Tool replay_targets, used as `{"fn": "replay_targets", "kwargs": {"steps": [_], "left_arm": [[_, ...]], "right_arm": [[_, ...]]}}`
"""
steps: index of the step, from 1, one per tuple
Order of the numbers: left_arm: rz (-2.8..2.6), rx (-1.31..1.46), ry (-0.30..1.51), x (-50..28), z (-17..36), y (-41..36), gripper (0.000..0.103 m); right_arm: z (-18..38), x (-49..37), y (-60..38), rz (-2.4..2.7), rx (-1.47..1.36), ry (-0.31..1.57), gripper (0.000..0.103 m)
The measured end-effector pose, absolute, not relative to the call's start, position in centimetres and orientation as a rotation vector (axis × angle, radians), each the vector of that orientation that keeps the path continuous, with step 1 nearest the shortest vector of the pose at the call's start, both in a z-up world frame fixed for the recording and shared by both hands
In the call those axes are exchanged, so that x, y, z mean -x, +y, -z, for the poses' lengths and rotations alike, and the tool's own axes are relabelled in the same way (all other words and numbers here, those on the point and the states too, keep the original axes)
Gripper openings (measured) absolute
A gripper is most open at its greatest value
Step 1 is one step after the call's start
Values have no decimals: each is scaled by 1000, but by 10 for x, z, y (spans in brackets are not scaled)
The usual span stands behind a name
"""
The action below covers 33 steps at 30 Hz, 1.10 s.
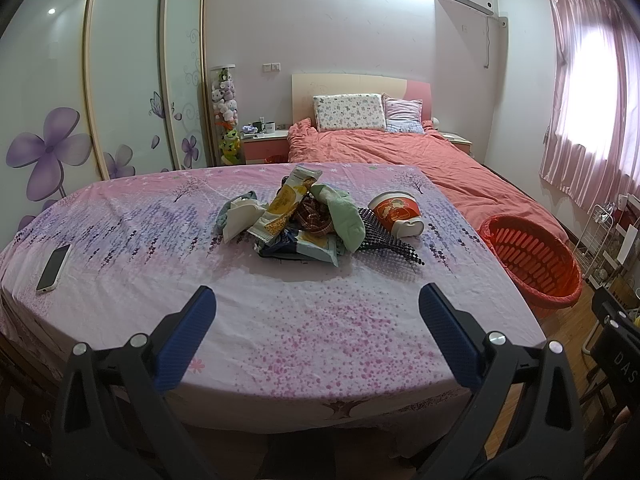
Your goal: Collect trash
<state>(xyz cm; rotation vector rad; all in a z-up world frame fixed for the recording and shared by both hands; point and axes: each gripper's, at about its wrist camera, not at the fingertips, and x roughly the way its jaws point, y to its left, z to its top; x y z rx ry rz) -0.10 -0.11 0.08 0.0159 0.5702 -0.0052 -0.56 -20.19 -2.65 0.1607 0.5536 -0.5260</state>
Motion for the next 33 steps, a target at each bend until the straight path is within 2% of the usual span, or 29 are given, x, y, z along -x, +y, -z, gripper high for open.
{"fn": "replay_targets", "kwargs": {"steps": [20,33], "left_arm": [[-2,-5,578,-3,2,2,99],[-134,65,639,-57,34,66,99]], "right_arm": [[28,2,-203,528,-157,560,100],[56,-48,-210,430,-179,644,101]]}}
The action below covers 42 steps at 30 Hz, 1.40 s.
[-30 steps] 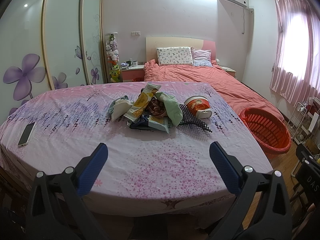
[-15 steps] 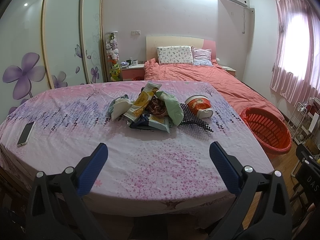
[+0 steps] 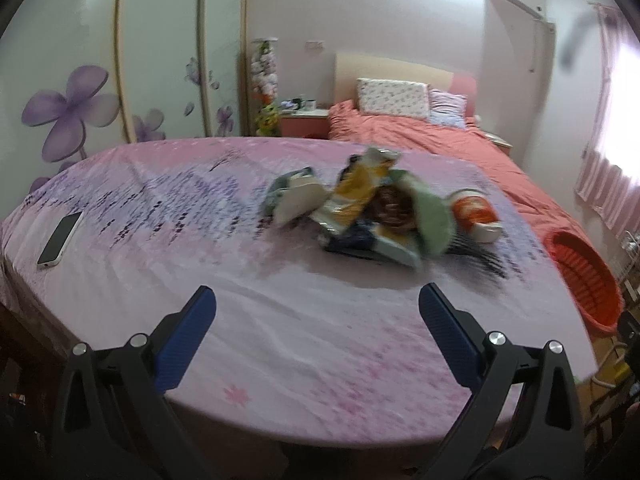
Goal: Collect trash
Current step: 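Grasp the red-and-white paper cup with the right tool while the left tool grasps white tissue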
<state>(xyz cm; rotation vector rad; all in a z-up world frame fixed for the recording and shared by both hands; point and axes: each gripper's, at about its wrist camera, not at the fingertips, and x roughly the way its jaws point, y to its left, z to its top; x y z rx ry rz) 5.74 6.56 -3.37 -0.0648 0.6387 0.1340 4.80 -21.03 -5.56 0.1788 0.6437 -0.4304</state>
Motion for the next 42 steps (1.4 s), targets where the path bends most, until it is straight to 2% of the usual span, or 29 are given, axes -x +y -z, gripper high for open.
{"fn": "replay_targets", "kwargs": {"steps": [13,15,23,27,33,36,41,42], "left_arm": [[-157,98,702,-152,50,119,99],[-146,92,707,-164,52,120,96],[-109,54,695,-198,53,117,85],[-96,47,716,-213,58,116,77],[-76,41,753,-232,68,111,69],[-69,39,776,-239,74,109,58],[-16,84,795,-248,78,116,17],[-1,95,791,-248,78,117,16]], "right_arm": [[64,-156,-194,161,-191,722,99],[66,-181,-186,123,-193,733,96],[85,-240,-170,60,-208,830,92],[95,-250,-161,56,-168,867,79],[98,-248,-161,49,-173,885,79],[100,-256,-156,52,-149,895,75],[98,-261,-157,36,-150,889,75],[97,-261,-158,34,-151,884,75]]}}
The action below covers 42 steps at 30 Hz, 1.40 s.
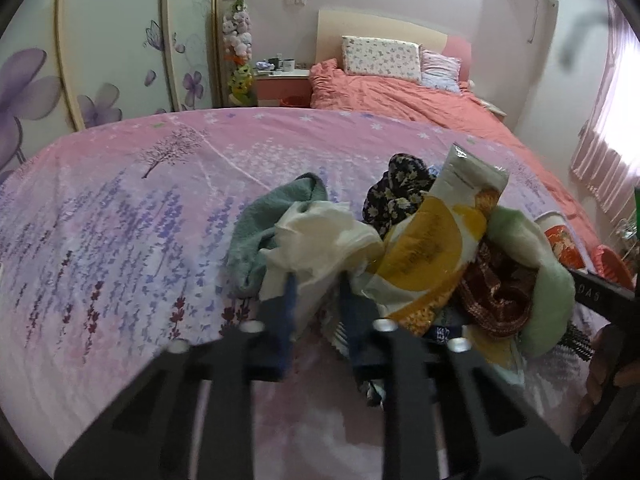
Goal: Collect trash
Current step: 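Grasp the red-and-white paper cup with the right tool while the left tool grasps white tissue, then carry the cup and tissue to the orange basket and open both tools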
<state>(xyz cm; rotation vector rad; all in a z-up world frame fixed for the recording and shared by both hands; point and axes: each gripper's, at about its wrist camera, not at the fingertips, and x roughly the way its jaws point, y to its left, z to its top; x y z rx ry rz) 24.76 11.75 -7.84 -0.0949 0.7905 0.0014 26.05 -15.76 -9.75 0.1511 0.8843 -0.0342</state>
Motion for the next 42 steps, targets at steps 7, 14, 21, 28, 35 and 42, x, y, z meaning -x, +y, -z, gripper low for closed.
{"fn": "replay_targets", "kwargs": {"steps": [7,14,21,28,35,42], "left_arm": [[16,115,734,-239,64,130,3],[27,131,668,-225,38,133,2],[61,136,604,-206,2,126,2],[146,139,557,-193,-36,94,2],[275,121,532,-180,-60,39,2],[415,93,534,-175,-67,-30,2]], "right_arm": [[88,-254,-165,21,-155,848,74],[76,-242,-170,14,-165,807,74],[54,-228,-177,7,-171,753,74],[32,-203,-190,11,-179,691,74],[16,-179,-218,44,-207,660,74],[10,-162,-249,120,-214,633,74]]}}
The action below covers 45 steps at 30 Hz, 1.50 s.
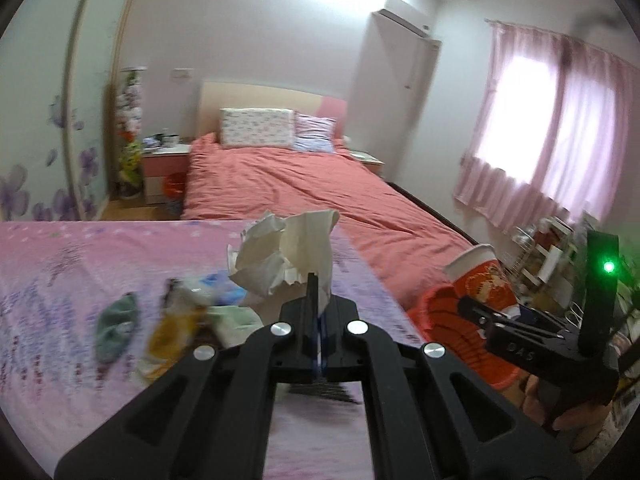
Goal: Collect trash
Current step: 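Carry the cup and tissue to the orange basket and open both tools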
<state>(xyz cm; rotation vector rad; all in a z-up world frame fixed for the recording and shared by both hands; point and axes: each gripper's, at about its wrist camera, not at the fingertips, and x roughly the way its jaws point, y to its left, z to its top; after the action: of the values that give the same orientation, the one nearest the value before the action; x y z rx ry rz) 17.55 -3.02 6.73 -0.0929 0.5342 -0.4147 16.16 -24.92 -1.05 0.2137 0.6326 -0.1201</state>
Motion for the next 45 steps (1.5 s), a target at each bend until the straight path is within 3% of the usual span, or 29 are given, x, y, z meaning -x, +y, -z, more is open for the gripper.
{"fn": "replay_targets", "kwargs": {"steps": [22,45], "left_arm": [[637,-231,636,-184,-9,-237,2],[736,-333,710,-204,40,-321,3]], "right_arm": [[52,-142,-377,359,-330,663,74],[69,-148,-438,368,-473,672,75]]}}
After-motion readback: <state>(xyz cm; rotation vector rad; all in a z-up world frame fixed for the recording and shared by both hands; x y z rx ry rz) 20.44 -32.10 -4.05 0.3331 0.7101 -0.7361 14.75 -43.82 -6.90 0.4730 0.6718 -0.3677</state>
